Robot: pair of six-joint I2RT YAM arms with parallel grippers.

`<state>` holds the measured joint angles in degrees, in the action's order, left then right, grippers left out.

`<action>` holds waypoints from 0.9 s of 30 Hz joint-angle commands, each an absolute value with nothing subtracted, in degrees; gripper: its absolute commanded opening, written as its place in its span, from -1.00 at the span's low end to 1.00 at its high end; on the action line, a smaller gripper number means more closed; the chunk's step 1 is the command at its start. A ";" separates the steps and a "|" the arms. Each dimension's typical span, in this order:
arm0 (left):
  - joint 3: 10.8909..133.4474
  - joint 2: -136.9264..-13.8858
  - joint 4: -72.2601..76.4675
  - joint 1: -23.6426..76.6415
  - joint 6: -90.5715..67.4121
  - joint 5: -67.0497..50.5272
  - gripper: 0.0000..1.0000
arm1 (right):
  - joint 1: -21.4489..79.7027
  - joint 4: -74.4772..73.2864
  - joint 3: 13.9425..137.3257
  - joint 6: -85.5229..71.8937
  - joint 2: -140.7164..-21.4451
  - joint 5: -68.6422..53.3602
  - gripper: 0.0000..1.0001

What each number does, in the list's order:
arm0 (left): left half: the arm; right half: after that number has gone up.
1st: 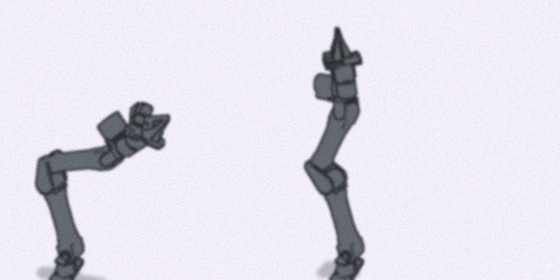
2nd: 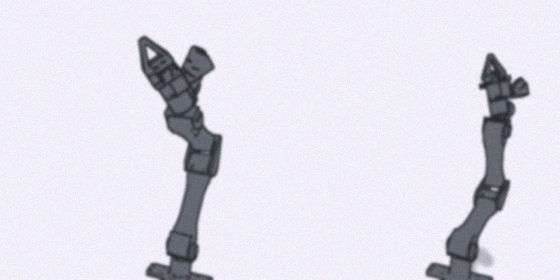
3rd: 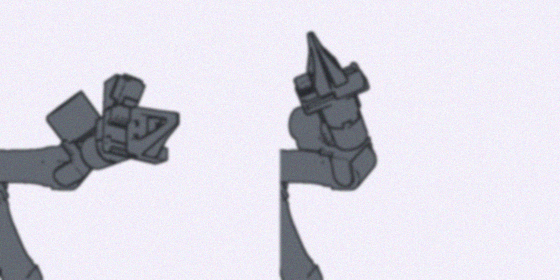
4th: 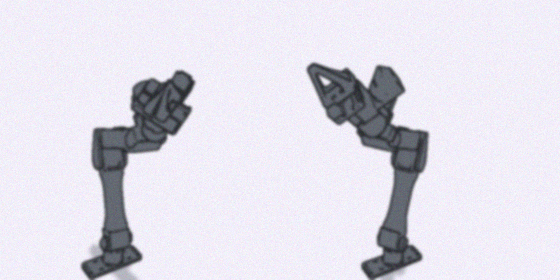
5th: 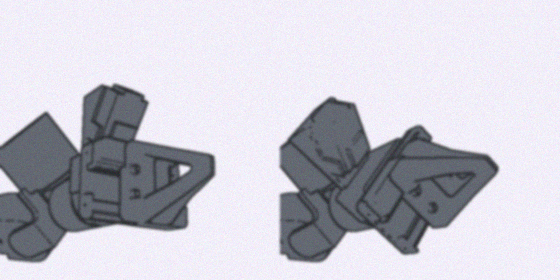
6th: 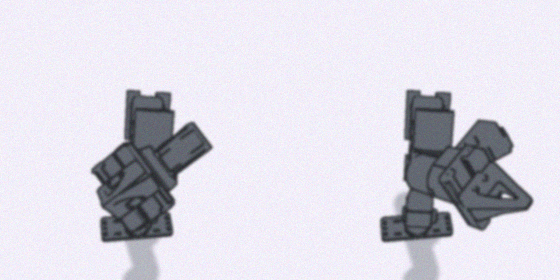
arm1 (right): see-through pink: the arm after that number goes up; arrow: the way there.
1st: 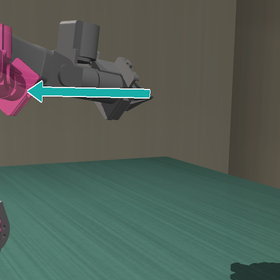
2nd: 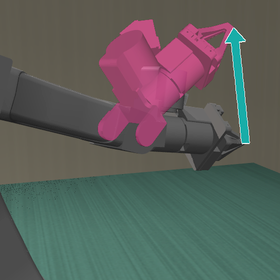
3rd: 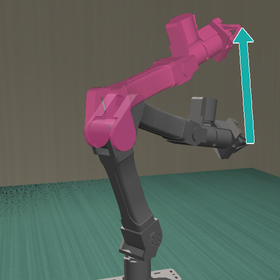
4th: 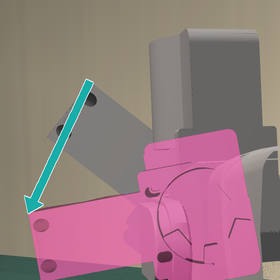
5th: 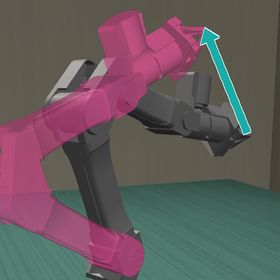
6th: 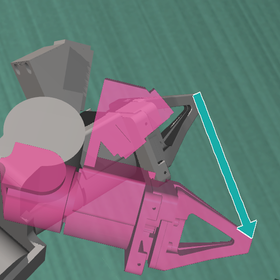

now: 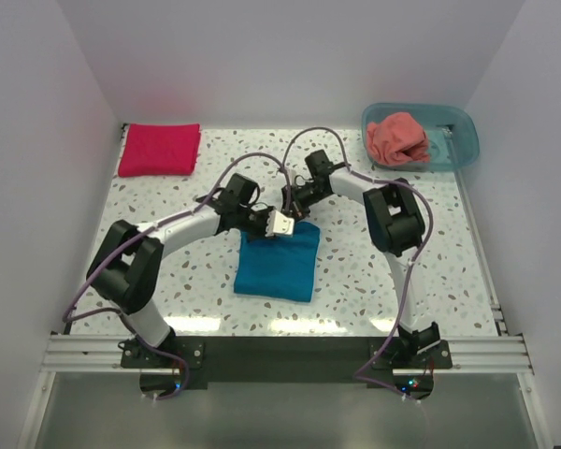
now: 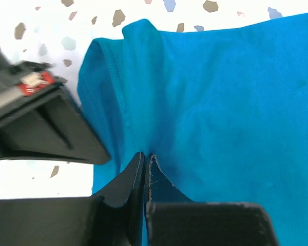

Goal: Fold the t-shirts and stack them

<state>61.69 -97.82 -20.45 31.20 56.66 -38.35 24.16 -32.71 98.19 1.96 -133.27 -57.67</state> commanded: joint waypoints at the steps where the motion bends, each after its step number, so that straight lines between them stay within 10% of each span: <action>1: 58.98 -92.73 -12.40 31.29 57.39 -36.65 -1.00 | 25.14 -34.80 99.05 5.00 -135.87 -61.35 -0.88; 27: 50.72 -86.92 8.96 30.76 59.50 -31.47 -1.00 | 25.05 -46.76 103.09 15.12 -141.42 -61.00 -0.82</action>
